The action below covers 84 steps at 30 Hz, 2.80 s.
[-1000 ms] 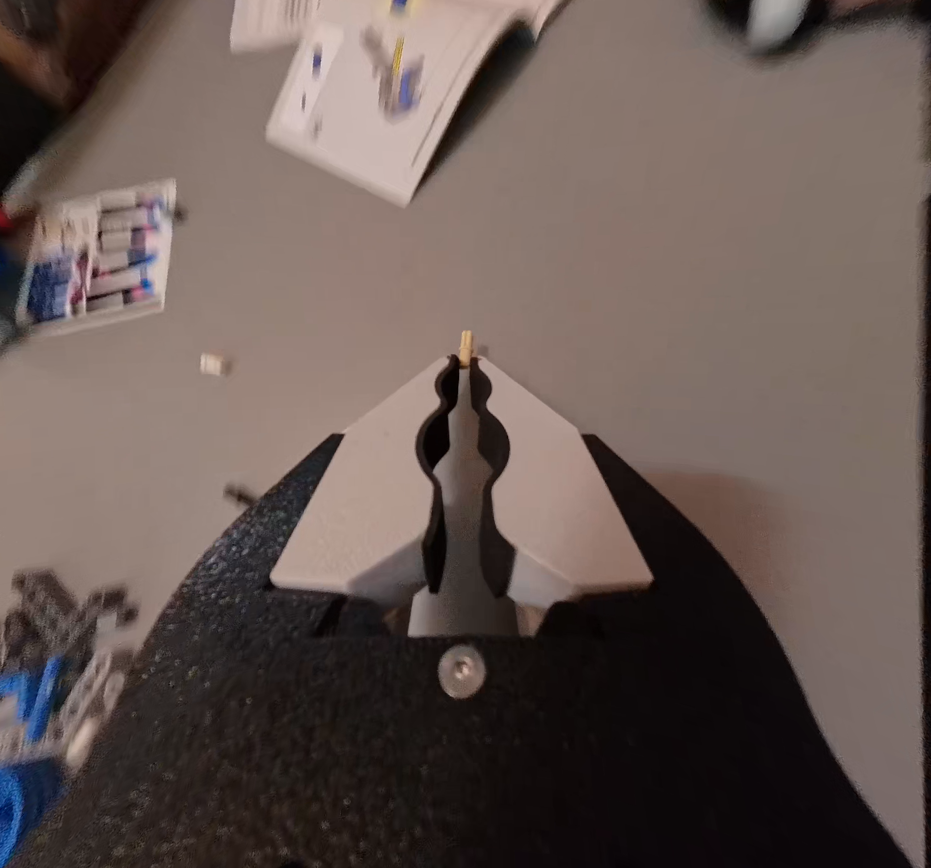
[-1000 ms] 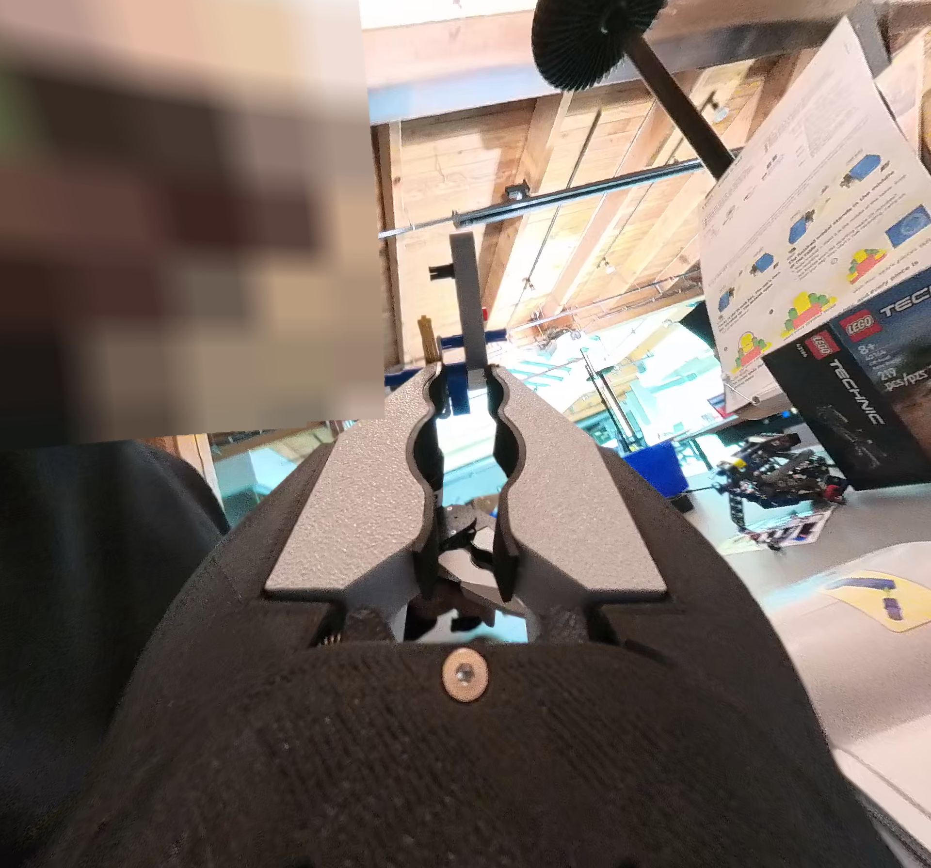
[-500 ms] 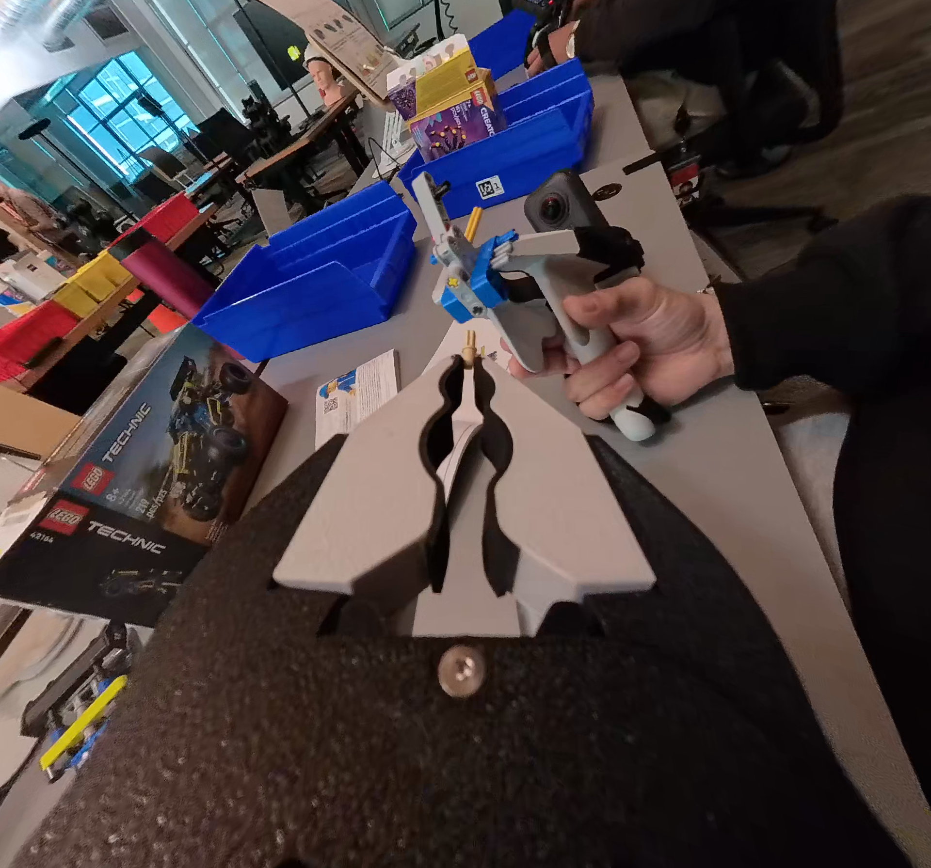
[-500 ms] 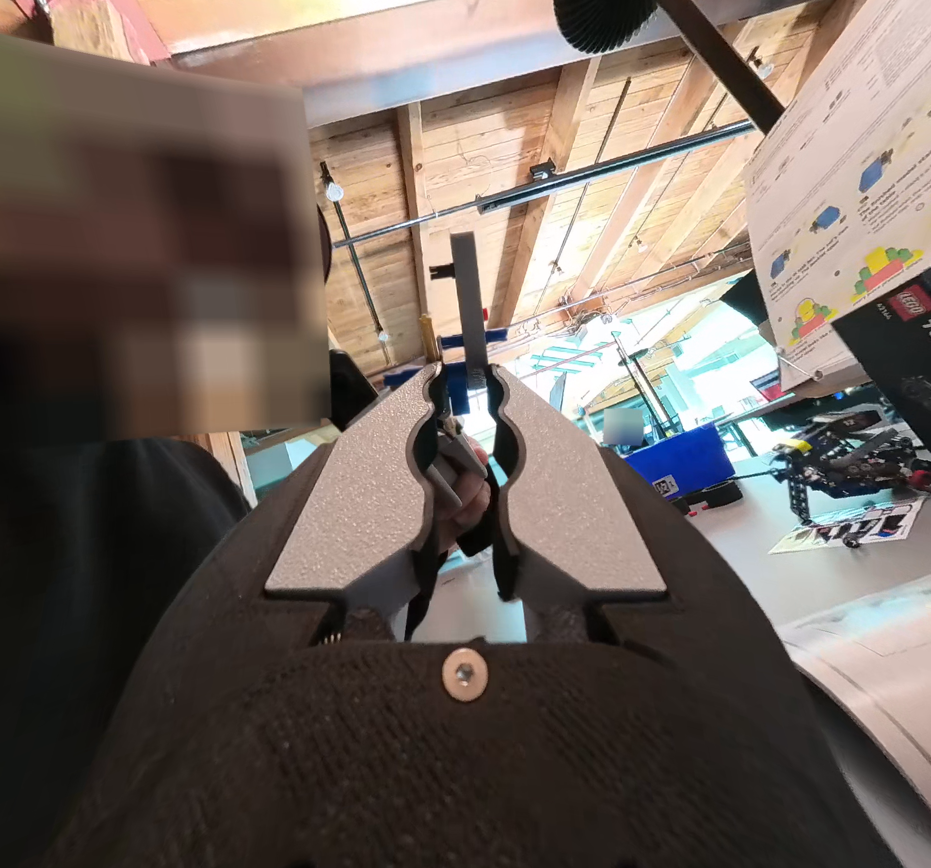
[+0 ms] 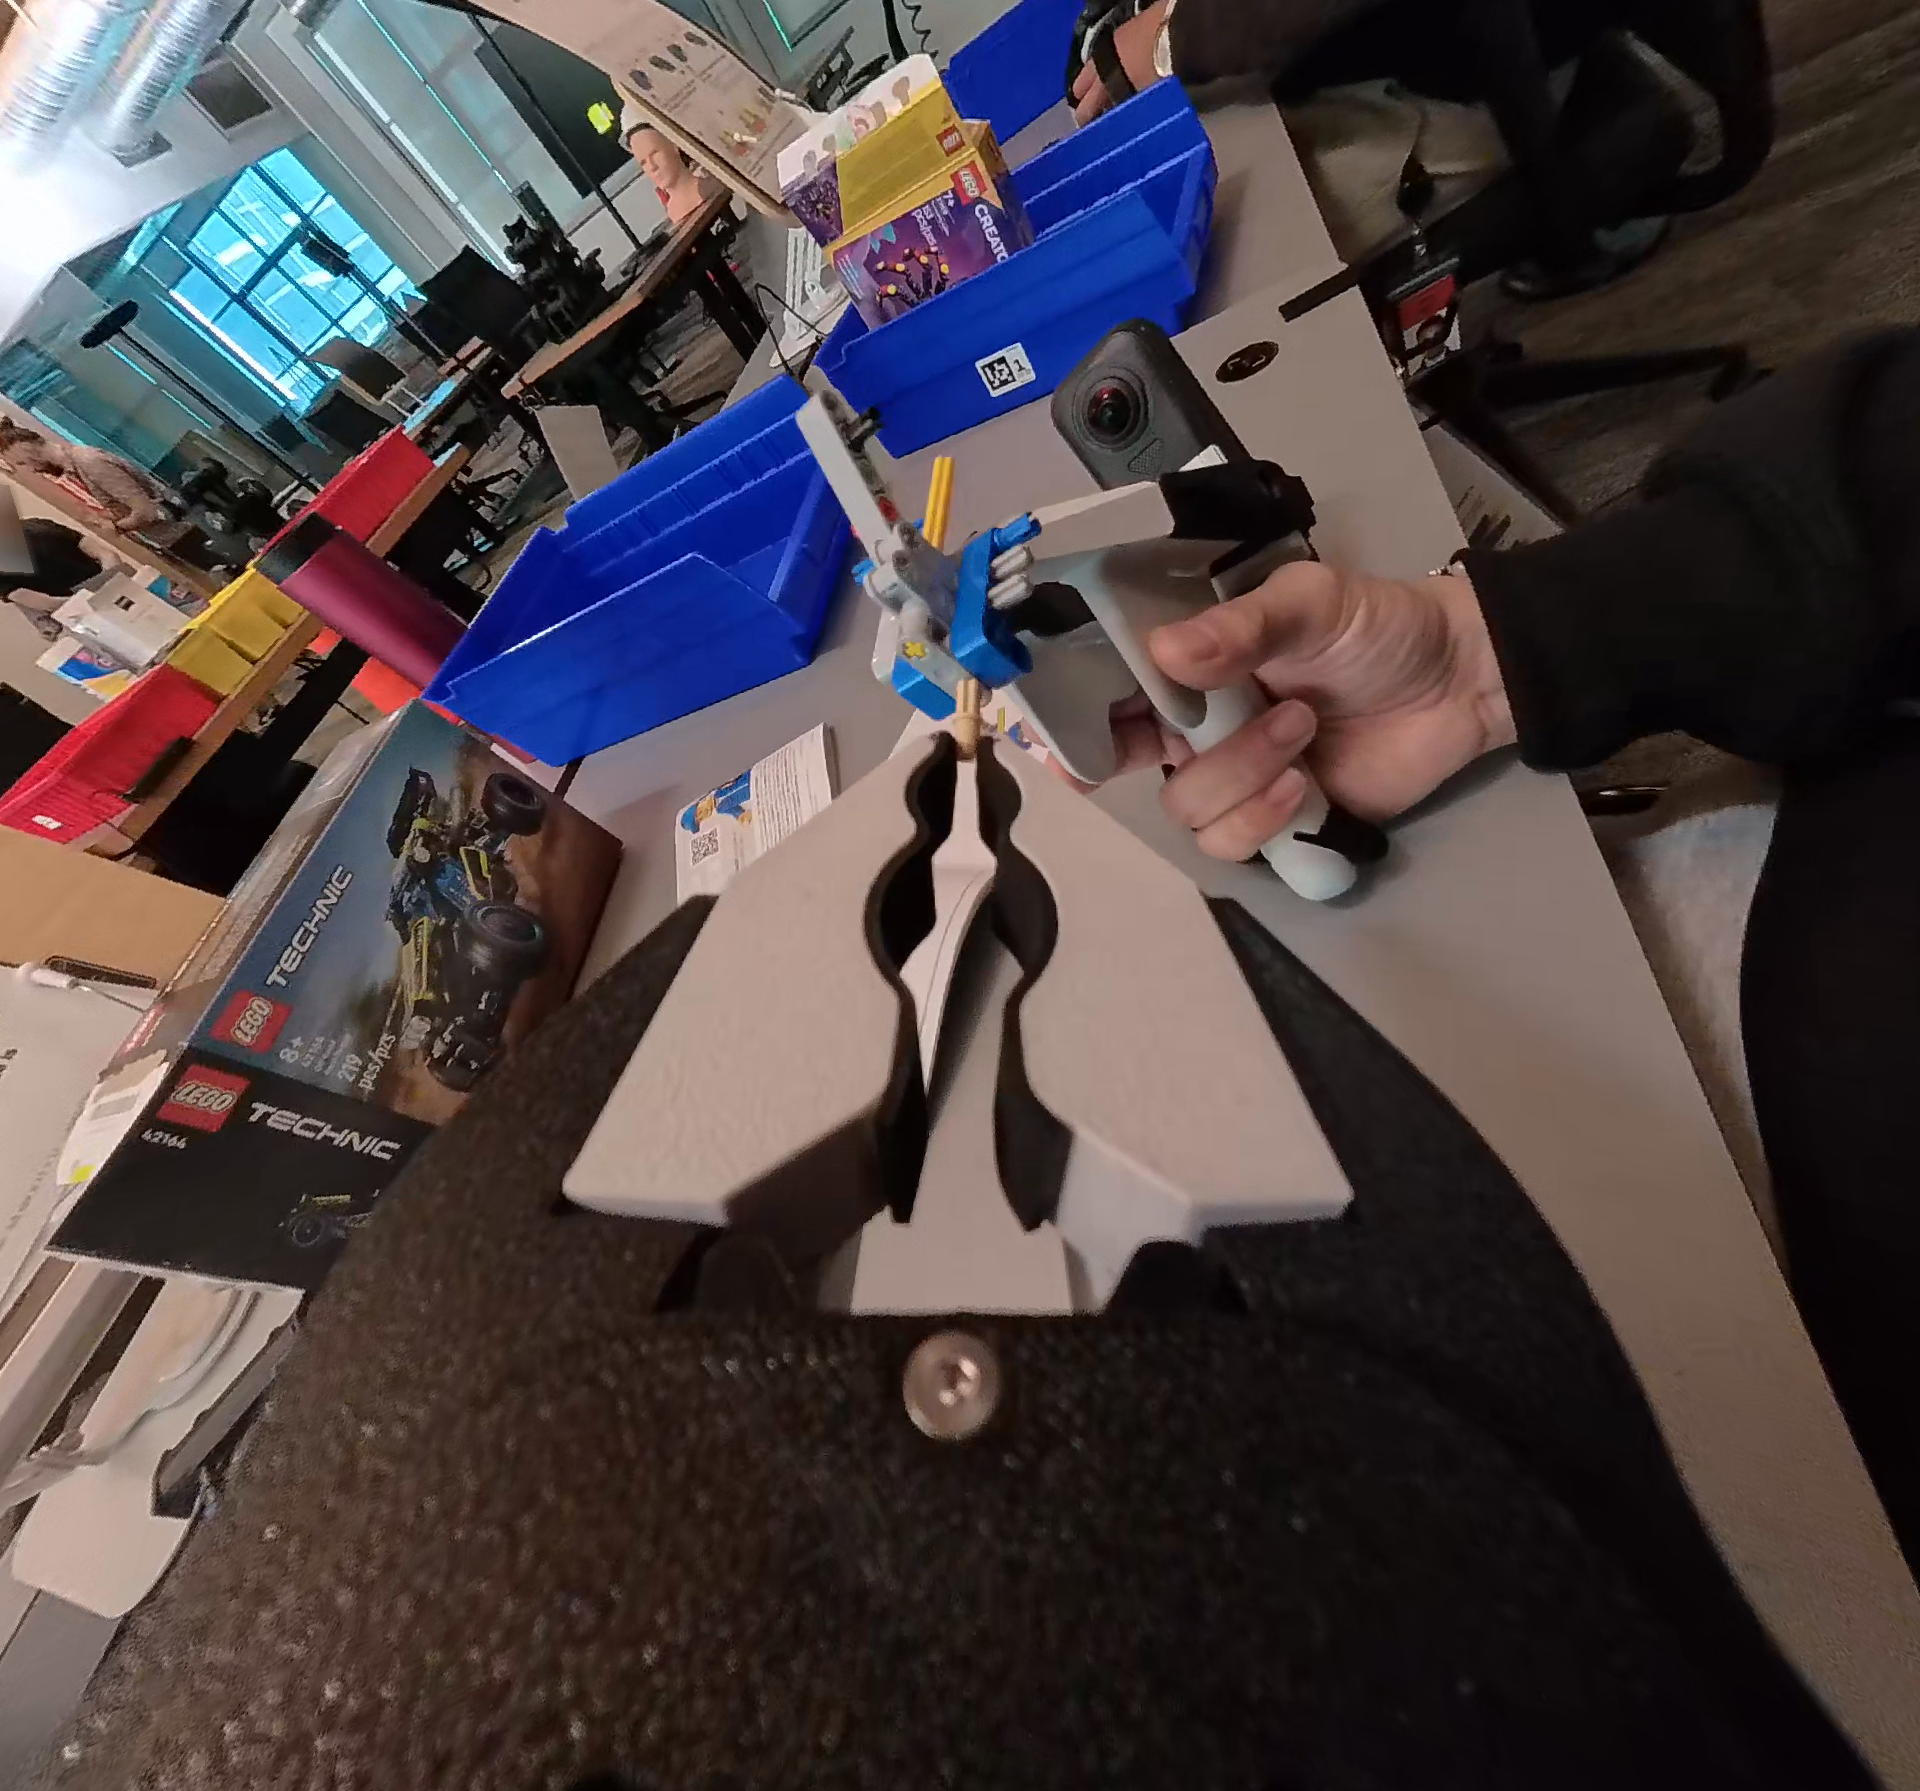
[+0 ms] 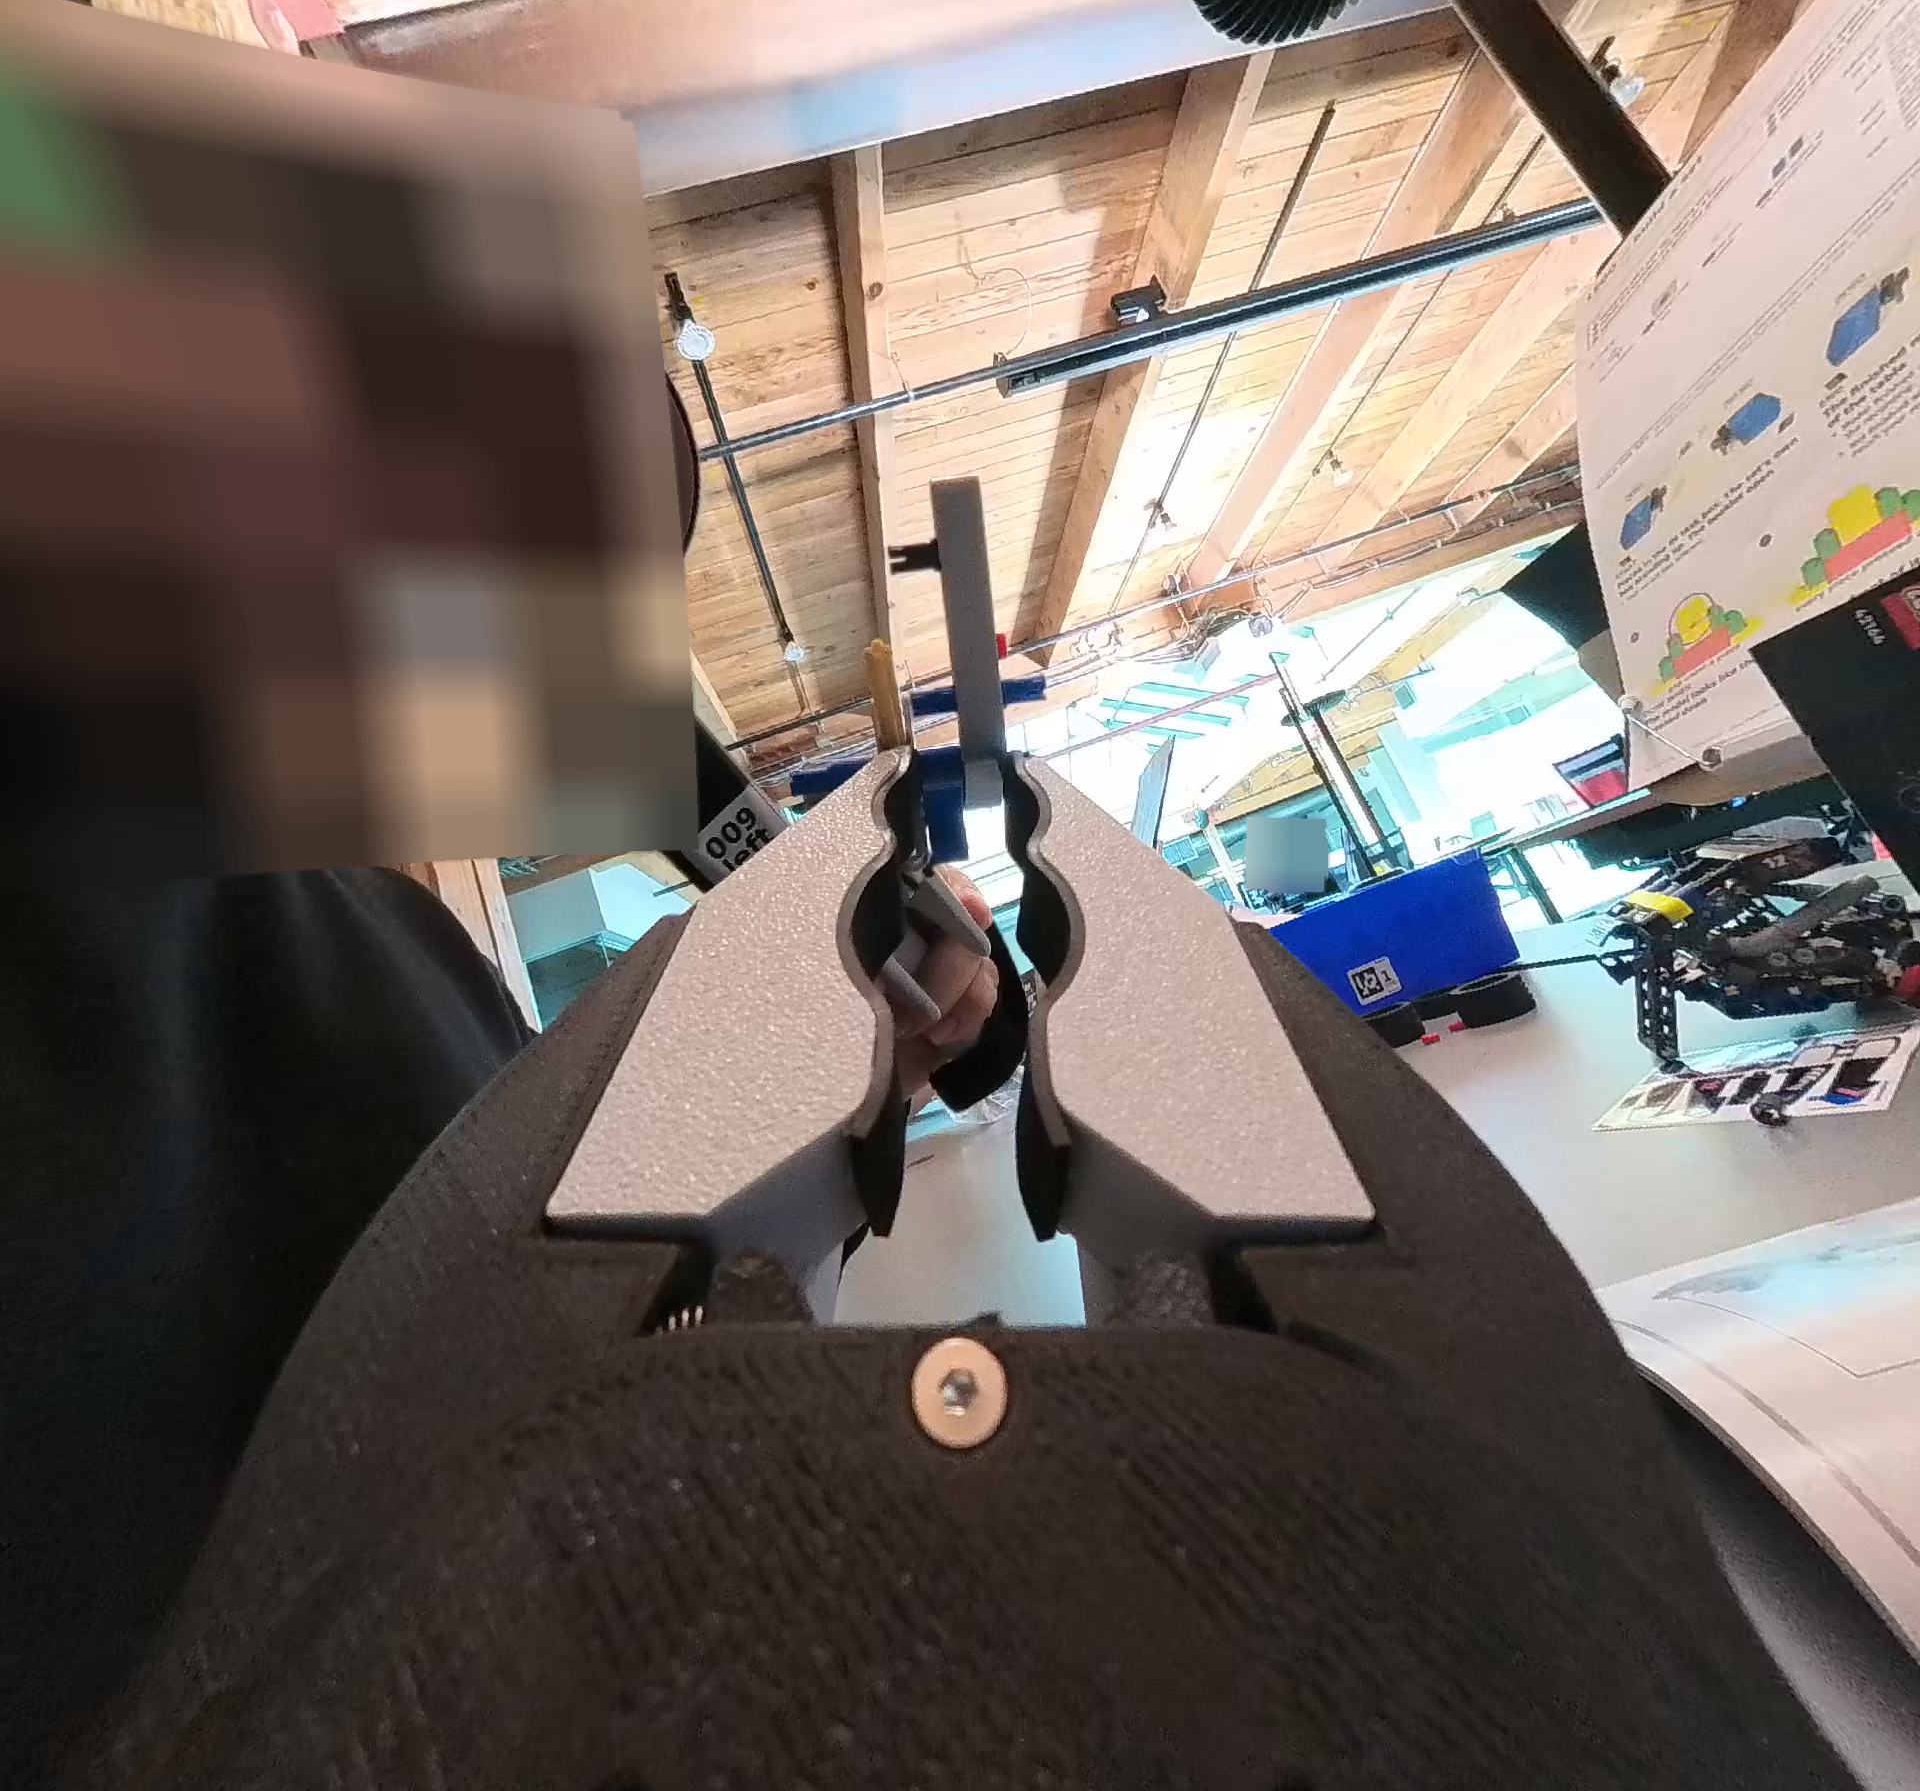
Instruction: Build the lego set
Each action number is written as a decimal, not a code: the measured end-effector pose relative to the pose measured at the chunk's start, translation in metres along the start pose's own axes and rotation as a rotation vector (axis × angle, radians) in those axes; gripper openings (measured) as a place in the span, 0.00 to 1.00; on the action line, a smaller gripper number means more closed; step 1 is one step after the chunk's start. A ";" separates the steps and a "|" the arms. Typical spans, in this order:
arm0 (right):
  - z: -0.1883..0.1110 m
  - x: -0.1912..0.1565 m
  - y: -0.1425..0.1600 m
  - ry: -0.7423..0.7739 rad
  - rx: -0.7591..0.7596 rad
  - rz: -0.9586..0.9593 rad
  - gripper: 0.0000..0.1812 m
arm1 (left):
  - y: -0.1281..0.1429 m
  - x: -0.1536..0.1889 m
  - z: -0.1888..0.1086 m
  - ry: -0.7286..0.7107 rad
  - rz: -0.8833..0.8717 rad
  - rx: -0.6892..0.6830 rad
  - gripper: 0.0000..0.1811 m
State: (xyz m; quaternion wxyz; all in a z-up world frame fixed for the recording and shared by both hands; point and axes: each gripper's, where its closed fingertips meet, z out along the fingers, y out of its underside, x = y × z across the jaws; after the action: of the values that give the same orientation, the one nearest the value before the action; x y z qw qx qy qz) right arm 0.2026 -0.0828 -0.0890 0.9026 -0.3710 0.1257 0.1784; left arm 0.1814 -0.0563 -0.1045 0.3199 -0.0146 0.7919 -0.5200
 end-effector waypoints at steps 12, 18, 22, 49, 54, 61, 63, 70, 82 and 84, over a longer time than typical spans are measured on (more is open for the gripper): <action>-0.001 0.001 -0.002 0.027 0.015 -0.035 0.08 | 0.002 -0.002 0.004 -0.055 -0.029 -0.050 0.00; -0.002 0.005 -0.005 0.059 0.036 -0.041 0.08 | 0.000 -0.007 0.007 -0.252 0.265 -0.132 0.00; 0.000 0.005 -0.001 0.070 0.013 -0.059 0.09 | 0.002 -0.008 0.006 -0.310 0.471 -0.196 0.00; 0.009 0.015 -0.020 0.232 0.401 0.110 0.08 | -0.007 -0.031 0.007 -0.515 -0.169 0.153 0.16; 0.021 0.016 -0.009 0.236 0.497 0.238 0.08 | -0.012 -0.037 0.000 -0.583 -0.090 0.152 0.14; 0.042 0.020 0.000 0.280 0.549 0.246 0.08 | -0.012 -0.055 -0.019 -0.690 -0.030 0.137 0.08; 0.048 0.020 0.004 0.269 0.556 0.267 0.08 | -0.011 -0.059 -0.024 -0.716 -0.030 0.144 0.09; 0.057 0.020 0.014 0.276 0.532 0.263 0.08 | -0.008 -0.067 -0.035 -0.730 -0.009 0.138 0.09; 0.063 0.029 0.028 0.299 0.357 0.274 0.08 | 0.006 -0.071 -0.042 -0.656 -0.079 0.143 0.07; 0.056 0.043 0.040 0.367 0.241 0.355 0.13 | 0.022 -0.073 -0.048 -0.618 -0.120 0.111 0.07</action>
State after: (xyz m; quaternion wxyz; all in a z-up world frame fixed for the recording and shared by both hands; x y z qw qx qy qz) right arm 0.2303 -0.0064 -0.0902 0.8570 -0.2590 0.3705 0.2474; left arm 0.2215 0.0190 -0.0751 0.5142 -0.2013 0.6255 -0.5512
